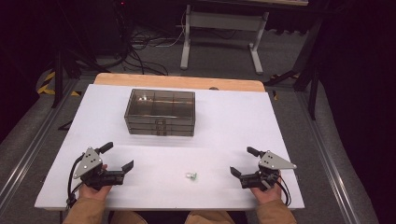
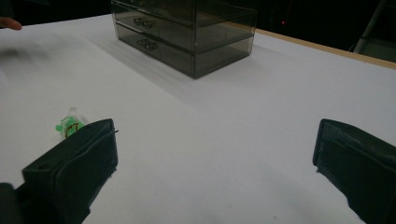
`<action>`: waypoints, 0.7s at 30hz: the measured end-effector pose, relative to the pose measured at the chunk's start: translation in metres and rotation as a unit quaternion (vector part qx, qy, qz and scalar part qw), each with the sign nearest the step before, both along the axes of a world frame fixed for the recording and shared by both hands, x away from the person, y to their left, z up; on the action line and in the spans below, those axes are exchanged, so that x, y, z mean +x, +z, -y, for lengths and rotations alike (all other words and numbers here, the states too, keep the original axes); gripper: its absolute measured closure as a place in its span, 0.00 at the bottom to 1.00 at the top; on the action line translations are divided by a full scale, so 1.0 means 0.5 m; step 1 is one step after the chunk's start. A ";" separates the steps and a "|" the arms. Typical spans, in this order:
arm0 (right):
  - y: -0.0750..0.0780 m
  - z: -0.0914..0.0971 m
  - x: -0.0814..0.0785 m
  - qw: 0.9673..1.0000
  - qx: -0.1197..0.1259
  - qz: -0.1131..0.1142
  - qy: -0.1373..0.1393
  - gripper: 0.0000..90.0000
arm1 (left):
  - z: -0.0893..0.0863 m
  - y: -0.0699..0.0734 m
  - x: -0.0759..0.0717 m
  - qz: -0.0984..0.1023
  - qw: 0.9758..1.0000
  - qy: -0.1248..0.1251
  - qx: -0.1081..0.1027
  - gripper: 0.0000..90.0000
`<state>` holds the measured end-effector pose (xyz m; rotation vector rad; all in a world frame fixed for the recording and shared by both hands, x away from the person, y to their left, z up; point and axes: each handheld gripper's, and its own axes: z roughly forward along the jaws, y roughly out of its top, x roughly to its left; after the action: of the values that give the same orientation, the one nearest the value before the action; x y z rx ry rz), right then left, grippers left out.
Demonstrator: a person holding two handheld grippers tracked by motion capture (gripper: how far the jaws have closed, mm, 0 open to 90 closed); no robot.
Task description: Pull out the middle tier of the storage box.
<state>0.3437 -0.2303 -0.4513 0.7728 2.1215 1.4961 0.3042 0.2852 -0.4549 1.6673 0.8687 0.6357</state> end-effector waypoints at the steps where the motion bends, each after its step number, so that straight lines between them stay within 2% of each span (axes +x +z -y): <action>1: 0.000 0.000 0.000 1.000 0.000 -0.001 0.000 0.00 | 0.000 0.001 0.000 0.000 1.000 0.000 0.003 0.00; 5: -0.001 0.000 0.001 1.000 0.002 -0.003 0.001 0.00 | 0.001 0.004 0.000 0.002 1.000 0.000 0.014 0.00; 9: -0.001 -0.001 0.000 1.000 0.000 -0.004 0.005 0.00 | -0.002 0.005 0.003 -0.007 1.000 0.002 0.013 0.00; 15: -0.002 -0.002 0.001 1.000 -0.001 -0.006 0.007 0.00 | -0.006 0.005 0.004 -0.018 1.000 -0.011 0.004 0.00; 21: -0.002 -0.002 0.001 1.000 -0.003 -0.006 0.007 0.00 | -0.006 0.004 0.004 -0.017 1.000 -0.014 0.007 0.00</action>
<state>0.3441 -0.2293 -0.4523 0.7669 2.1437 1.4947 0.3060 0.2881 -0.4528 1.7044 0.8647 0.5981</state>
